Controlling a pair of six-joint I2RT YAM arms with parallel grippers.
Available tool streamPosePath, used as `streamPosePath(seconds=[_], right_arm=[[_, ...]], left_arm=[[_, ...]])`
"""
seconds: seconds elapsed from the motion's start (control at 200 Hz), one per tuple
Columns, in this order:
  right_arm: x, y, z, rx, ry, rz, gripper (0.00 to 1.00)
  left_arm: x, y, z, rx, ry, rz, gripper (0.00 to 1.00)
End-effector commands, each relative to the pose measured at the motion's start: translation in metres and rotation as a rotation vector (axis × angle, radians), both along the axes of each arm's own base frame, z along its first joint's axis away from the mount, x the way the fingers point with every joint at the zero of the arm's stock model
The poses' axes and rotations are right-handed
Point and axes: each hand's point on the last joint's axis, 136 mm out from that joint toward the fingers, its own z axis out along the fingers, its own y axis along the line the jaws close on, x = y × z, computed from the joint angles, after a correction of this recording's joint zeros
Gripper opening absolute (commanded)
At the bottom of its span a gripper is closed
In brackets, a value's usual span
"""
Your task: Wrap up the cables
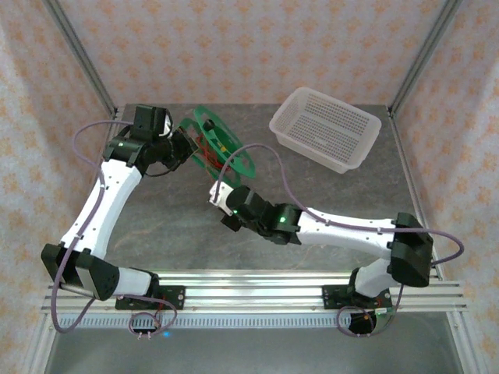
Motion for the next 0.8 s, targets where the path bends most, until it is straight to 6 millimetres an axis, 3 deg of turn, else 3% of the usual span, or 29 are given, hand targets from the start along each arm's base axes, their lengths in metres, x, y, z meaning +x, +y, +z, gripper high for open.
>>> streamPosePath(seconds=[0.0,0.115,0.16,0.24,0.38,0.455,0.506,0.606,0.791], right_arm=[[-0.022,0.001,0.012,0.022,0.093,0.085,0.00],[-0.038,0.009,0.054,0.160,0.156,0.169,0.00],[-0.042,0.010,0.061,0.175,0.163,0.186,0.00],[-0.048,0.012,0.049,0.137,0.203,0.210,0.00],[-0.066,0.007,-0.002,0.022,0.345,0.244,0.00],[-0.069,0.005,-0.008,0.027,0.381,0.231,0.00],[-0.062,0.004,0.005,0.068,0.360,0.190,0.00],[-0.025,-0.004,0.043,0.158,0.301,0.004,0.00],[-0.008,0.009,0.088,0.261,0.317,-0.009,0.00]], left_arm=[[0.018,0.010,0.040,0.061,-0.153,0.040,0.00],[0.020,0.004,0.034,0.074,-0.145,0.032,0.00],[0.021,0.003,0.032,0.070,-0.143,0.037,0.00],[0.023,0.004,0.031,0.071,-0.146,0.049,0.00],[0.029,0.006,0.038,0.069,-0.159,0.070,0.00],[0.033,0.004,0.042,0.063,-0.168,0.071,0.00],[0.034,0.002,0.041,0.066,-0.166,0.065,0.00],[0.033,-0.016,0.037,0.088,-0.157,0.019,0.00],[0.030,-0.041,0.026,0.122,-0.152,-0.017,0.00]])
